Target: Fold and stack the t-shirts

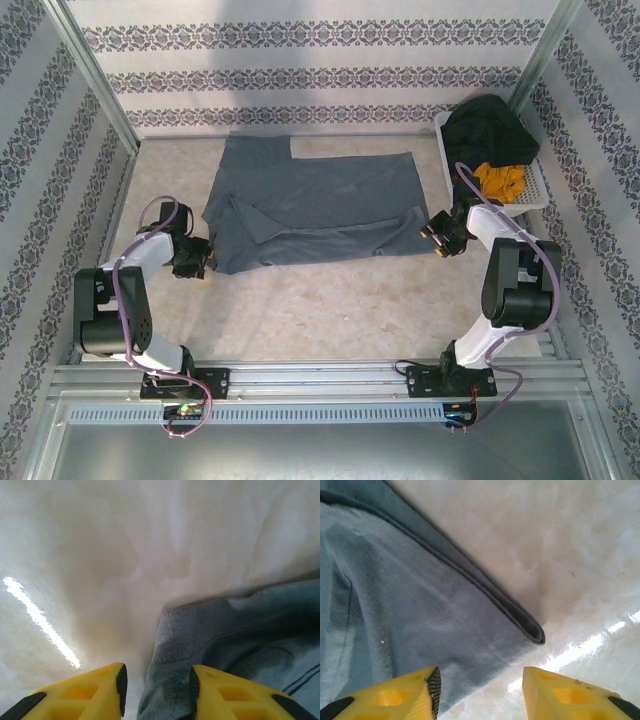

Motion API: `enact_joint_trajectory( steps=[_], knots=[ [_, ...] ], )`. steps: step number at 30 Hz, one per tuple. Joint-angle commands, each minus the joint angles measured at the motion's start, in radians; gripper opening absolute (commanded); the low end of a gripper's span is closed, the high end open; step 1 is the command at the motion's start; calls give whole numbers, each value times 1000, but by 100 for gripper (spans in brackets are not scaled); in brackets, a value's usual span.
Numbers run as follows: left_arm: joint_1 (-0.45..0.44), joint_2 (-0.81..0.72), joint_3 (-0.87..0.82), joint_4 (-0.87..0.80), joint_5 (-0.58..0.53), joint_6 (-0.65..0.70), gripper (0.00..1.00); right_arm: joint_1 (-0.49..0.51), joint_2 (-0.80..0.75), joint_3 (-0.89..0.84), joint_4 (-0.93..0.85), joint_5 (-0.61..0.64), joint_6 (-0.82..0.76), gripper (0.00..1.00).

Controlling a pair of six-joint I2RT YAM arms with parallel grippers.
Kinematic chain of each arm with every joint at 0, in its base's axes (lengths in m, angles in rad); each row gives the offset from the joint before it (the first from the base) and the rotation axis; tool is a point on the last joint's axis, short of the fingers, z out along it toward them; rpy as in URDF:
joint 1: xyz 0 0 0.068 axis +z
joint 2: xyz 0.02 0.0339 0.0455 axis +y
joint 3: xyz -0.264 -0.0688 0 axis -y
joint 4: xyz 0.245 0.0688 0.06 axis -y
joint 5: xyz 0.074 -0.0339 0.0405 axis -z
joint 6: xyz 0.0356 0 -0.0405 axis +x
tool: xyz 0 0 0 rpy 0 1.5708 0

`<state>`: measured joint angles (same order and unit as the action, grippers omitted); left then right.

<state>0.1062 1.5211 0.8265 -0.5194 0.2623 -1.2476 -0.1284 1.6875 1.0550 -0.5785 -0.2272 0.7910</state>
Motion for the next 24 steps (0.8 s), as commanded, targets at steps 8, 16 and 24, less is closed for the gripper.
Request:
enact_joint_trajectory(
  steps=[8,16,24],
  knots=[
    [-36,18,2,24,-17,-15,16,-17,56,-16,0,10,33,48],
    [14,14,33,-26,-64,76,0,-19,119,18,-3,23,30,42],
    [42,16,56,-40,-78,115,0,-6,141,53,-79,71,26,13]
  ],
)
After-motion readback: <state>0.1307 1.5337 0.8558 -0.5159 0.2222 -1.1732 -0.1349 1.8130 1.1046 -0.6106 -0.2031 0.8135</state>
